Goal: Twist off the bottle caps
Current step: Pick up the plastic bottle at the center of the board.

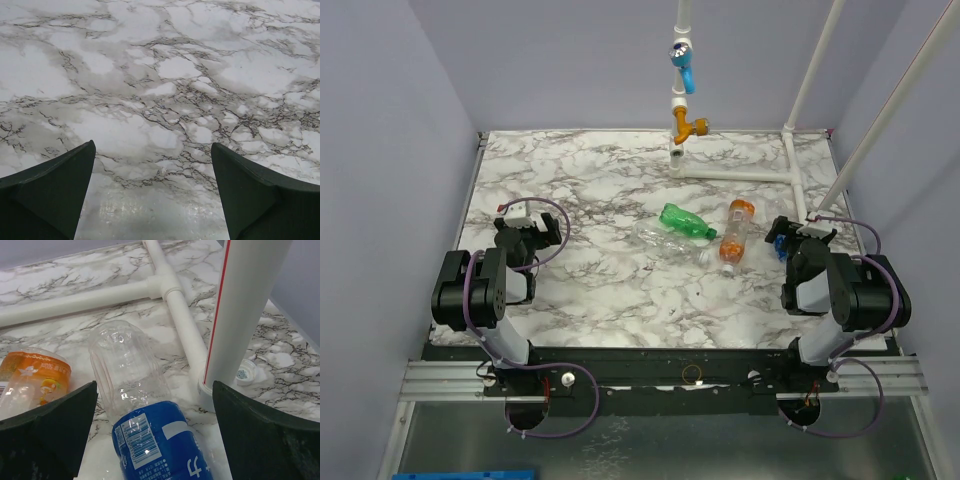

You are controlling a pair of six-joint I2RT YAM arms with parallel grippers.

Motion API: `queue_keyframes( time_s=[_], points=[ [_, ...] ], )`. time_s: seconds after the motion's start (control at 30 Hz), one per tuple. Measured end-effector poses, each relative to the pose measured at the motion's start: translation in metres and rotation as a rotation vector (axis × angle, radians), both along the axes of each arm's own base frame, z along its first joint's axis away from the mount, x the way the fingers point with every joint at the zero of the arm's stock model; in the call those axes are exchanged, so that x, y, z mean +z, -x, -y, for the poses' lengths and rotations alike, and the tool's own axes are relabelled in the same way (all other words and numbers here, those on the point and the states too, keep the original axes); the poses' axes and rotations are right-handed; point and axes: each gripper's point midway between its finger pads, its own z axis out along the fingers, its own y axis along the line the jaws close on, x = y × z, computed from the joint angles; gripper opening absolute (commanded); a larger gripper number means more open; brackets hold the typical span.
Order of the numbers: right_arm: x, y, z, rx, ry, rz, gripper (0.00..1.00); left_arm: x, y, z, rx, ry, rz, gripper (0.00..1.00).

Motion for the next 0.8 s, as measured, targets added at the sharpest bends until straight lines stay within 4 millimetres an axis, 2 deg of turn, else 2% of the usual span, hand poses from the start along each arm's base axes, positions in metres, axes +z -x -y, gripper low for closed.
queue_keyframes(
  time_s=[0.3,0.37,0.5,0.6,0.73,0.8],
  points=[
    [0.004,0.0,-0.001,0.005,0.004,0.008,1.0,0.0,0.0,0.0,0.0,0.0,0.0,0.98],
    [0.019,0.003,-0.001,0.005,0.004,0.032,1.0,0.0,0.0,0.0,0.0,0.0,0.0,0.98],
    [0.074,0.012,-0.005,0.011,-0.03,0.165,1.0,0.004,0.001,0.0,-0.001,-0.001,-0.001,0.99],
    [0.106,0.024,-0.014,0.052,-0.079,0.274,1.0,0.02,0.003,0.0,-0.001,-0.001,0.009,0.99],
    [0.117,0.03,-0.034,0.146,-0.168,0.284,1.0,0.05,-0.002,0.0,-0.001,0.0,-0.003,0.99],
    [0.117,0.027,-0.052,0.239,-0.218,0.245,1.0,0.07,-0.007,0.001,-0.007,0.003,-0.03,0.98]
  ],
)
